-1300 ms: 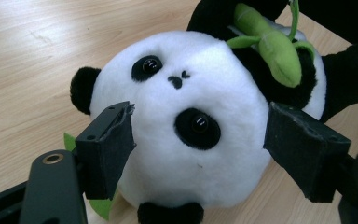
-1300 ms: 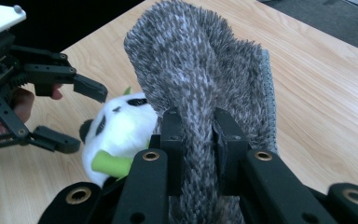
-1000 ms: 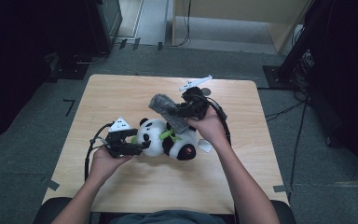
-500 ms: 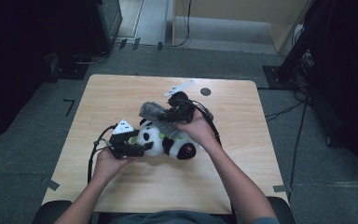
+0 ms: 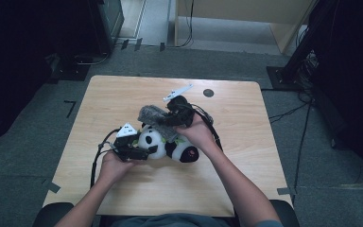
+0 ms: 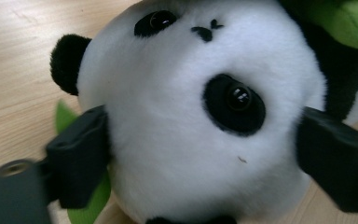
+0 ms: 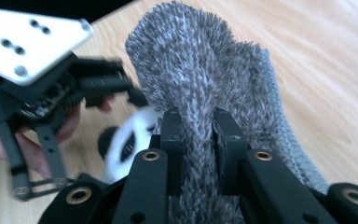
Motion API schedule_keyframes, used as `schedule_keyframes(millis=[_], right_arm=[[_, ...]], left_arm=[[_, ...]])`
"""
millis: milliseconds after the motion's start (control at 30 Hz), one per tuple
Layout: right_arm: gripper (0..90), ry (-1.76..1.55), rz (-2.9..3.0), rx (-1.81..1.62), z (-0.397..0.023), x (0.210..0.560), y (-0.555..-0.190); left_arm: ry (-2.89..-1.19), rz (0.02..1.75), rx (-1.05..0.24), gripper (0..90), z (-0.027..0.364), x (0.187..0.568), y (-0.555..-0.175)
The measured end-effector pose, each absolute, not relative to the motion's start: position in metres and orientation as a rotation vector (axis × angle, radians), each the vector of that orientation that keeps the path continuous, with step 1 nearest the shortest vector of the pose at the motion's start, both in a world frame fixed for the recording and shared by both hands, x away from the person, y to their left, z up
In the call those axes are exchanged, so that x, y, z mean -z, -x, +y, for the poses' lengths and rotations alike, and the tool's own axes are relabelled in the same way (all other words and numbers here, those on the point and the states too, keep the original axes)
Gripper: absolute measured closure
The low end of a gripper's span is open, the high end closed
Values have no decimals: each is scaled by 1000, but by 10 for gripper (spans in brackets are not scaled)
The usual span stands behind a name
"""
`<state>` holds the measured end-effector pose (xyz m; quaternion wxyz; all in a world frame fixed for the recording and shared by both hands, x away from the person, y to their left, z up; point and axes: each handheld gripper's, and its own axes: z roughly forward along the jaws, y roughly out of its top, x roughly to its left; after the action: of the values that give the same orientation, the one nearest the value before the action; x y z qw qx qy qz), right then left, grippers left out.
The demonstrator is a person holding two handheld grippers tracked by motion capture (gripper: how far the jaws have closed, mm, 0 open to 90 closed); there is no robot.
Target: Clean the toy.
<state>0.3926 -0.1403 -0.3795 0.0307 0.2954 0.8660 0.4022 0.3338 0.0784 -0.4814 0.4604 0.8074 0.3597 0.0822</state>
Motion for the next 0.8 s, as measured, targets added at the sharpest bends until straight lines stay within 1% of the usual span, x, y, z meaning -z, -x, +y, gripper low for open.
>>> schedule_keyframes(millis=[33,100,267,467,800], right_arm=[[778,-910,2669,-1239,-140,379,-393],[777,-905,2678,-1237,-136,381,-392],[775,-917,2724,-1185,-126,396,-395],[775,-950,2730,-1196,-132,405,-404],[781,-1064,2696,-1134,-145,414,-420]], left_arm=[[-1997,882,-206,162,78,481,-333],[-2011,867,-233,224,78,481,-330],[-2017,887,-239,325,78,480,-329],[-2018,909,-248,358,76,480,-328],[-2021,925,-243,367,75,479,-329]])
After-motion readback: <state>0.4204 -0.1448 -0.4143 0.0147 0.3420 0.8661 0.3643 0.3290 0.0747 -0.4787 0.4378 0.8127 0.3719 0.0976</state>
